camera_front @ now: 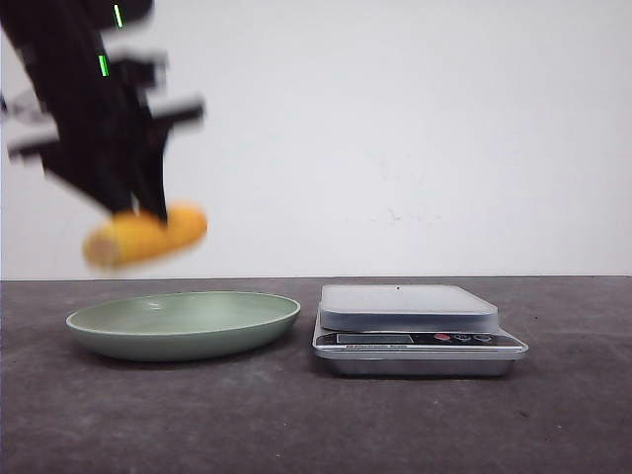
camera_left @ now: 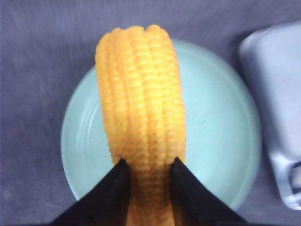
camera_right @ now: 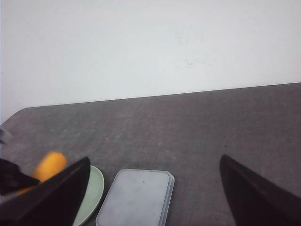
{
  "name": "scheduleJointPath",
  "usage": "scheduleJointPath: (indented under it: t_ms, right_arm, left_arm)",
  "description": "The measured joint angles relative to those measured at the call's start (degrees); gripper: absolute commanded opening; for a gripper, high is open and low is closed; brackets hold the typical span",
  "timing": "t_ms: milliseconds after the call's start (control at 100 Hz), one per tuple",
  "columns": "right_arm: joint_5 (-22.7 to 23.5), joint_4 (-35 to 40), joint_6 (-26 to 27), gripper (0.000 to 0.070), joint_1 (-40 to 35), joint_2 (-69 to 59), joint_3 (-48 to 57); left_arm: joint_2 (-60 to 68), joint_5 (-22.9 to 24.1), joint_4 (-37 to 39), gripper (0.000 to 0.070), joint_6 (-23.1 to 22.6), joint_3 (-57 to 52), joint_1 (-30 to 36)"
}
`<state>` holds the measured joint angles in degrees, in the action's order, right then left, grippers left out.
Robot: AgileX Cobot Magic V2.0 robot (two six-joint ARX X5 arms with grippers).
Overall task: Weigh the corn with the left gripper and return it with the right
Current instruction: 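Lift the corn with the left gripper and lower it onto the scale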
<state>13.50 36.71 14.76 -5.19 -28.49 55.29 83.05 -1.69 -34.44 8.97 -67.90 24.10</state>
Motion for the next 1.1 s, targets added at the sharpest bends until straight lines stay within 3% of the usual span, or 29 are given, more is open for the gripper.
scheduleJointPath:
  t_ms: [210,470,640,1100]
  right_arm:
    - [0.00,0.13,0.02,0.0545,0.00,0.00,0.00]
    - [0.00,0.17,0.02,0.0545,0.00,0.00,0.00]
    - [0.00,0.57,0.02,0.0545,0.00,0.00,0.00]
    - [0.00,0.72,0.02,0.0546,-0.50,0.00,0.00]
  left_arm:
    - [-1.31,0.55,1.03,0.0010,5.73,-9.07,8.66]
    - [8.11,7.06,7.72,0.0011,14.32,-16.50,19.21]
    - [15.80,8.96,9.77,0.0010,18.91,-16.59,21.55]
    - [27.04,9.03,10.73,0.0010,24.17,-16.59,22.05]
